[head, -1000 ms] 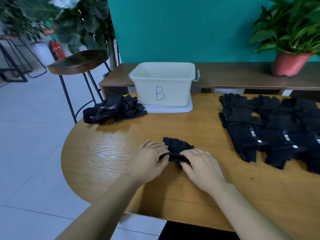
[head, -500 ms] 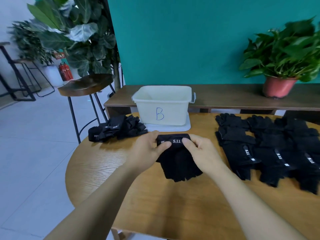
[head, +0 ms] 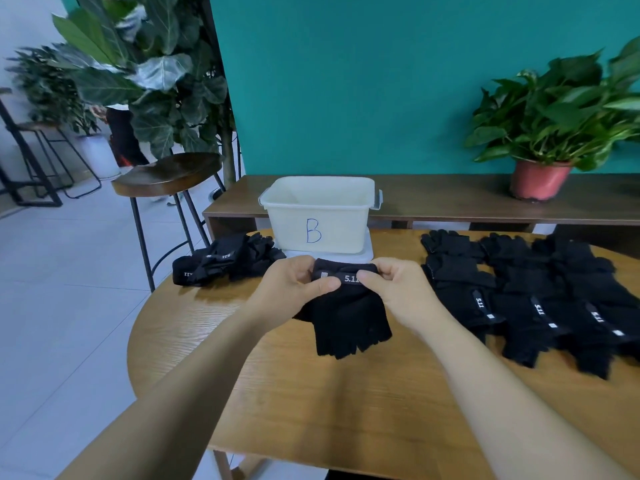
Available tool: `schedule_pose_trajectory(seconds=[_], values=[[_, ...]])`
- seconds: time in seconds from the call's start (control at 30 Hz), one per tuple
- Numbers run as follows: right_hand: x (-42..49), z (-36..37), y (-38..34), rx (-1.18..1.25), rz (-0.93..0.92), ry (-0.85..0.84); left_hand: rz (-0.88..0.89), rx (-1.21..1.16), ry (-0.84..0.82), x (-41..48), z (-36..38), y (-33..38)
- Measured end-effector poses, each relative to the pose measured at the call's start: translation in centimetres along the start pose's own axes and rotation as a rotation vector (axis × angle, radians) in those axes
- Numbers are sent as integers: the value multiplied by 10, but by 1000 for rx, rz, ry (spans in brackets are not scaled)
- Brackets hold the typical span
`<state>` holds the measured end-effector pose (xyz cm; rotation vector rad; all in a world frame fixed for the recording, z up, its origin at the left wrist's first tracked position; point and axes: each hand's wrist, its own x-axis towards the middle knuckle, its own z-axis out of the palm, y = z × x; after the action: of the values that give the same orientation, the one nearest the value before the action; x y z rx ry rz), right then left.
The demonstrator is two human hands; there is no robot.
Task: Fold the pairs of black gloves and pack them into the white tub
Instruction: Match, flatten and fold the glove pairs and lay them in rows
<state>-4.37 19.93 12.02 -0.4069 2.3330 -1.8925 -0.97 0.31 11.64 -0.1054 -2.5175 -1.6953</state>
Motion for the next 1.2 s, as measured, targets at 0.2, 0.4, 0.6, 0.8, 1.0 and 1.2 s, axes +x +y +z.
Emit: schedule_pose_trajectory(seconds=[0.2, 0.4, 0.6, 0.8, 1.0, 1.2], values=[[4, -1, 6, 5, -4, 77, 26, 99, 62, 1, 4, -3], [6, -2, 0, -112, -12, 124, 27, 19, 23, 5, 10, 3], [0, -2, -1, -9, 13, -20, 48, 53, 163, 16, 20, 17], [-3, -8, 13, -36, 54, -63, -83, -255, 333, 22, 19, 15], [7, -6, 17, -41, -2, -53, -70, -170, 229, 22, 20, 19], [8, -8, 8, 151, -31, -11, -116, -180, -32, 17, 14, 16]])
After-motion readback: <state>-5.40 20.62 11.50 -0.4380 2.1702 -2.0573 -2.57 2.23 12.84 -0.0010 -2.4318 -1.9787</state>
